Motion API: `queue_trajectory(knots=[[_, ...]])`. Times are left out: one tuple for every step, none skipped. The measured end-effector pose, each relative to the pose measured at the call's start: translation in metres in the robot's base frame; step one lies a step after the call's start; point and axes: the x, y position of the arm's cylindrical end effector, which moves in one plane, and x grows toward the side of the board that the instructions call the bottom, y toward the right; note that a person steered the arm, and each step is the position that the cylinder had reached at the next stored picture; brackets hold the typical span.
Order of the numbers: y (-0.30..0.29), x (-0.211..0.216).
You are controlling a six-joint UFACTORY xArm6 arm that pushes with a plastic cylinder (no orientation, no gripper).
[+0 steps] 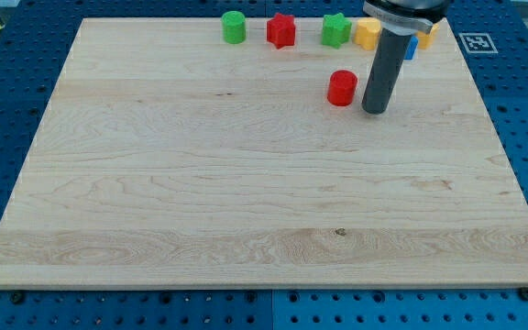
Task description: Push the red circle towards the top left
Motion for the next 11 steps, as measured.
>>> queue_trajectory(knots=[[-0.008,-0.008],[-0.020,-0.016],[-0.032,-0.027],[-0.051,-0.029],[-0.072,-0.032],[-0.093,-0.044],[-0.116,-0.055],[-0.138,-0.068],[-0.161,-0.083],[-0.188,-0.096],[-0.212,-0.102]])
